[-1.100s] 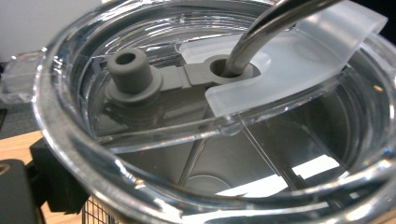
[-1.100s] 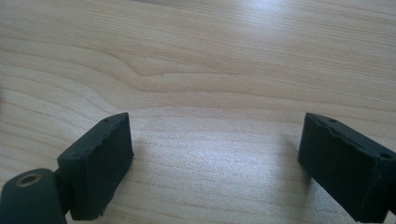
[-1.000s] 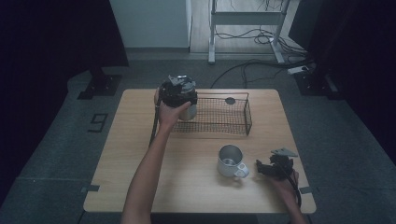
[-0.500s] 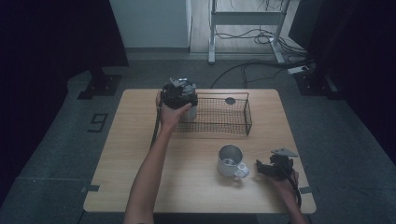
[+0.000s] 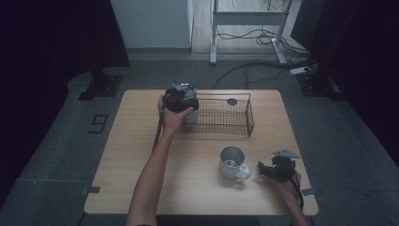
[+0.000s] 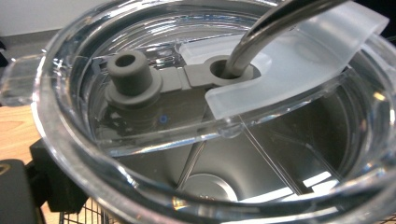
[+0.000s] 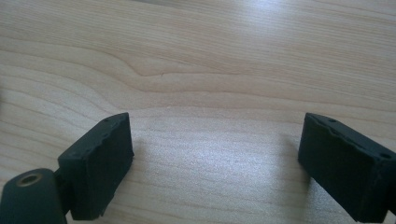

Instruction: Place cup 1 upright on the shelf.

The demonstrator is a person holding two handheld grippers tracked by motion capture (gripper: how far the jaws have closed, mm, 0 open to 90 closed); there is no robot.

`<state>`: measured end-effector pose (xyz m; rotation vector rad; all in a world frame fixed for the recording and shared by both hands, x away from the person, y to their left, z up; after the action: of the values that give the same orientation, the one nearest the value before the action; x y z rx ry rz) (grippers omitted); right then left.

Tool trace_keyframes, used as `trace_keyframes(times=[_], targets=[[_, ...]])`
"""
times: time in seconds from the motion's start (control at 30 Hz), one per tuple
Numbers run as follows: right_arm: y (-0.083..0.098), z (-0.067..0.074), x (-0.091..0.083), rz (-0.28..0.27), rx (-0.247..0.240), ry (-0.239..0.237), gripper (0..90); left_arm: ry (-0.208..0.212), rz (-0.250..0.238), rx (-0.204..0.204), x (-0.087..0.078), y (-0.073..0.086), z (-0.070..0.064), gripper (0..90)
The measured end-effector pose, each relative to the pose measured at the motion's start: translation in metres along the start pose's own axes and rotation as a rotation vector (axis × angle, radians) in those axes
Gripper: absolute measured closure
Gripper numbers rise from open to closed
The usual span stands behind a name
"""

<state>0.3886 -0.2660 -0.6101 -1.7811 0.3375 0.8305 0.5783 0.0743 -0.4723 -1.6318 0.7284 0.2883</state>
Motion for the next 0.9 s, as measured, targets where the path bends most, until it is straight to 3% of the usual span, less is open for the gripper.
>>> trace_keyframes(times=[0.77, 0.9], targets=[[0.000, 0.000, 0.000, 0.000, 0.000, 0.002, 10.2, -0.028, 0.032, -0.010, 0.017, 0.018, 0.005, 4.3], [0.000, 0.000, 0.000, 0.000, 0.000, 0.002, 10.3, -0.041, 0.045, 0.006, 0.019, 0.023, 0.005, 4.2]])
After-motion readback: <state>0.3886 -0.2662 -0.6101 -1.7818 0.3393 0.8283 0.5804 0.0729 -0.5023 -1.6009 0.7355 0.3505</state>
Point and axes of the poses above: each handheld gripper's, and its own axes: x roughly forward along the jaws, y roughly out of its underside, z roughly to its left, the point moved 8 cm from there along x, roughly forward along the jaws, and after that the axes turned 14 degrees about -x, right-handed, at the moved point
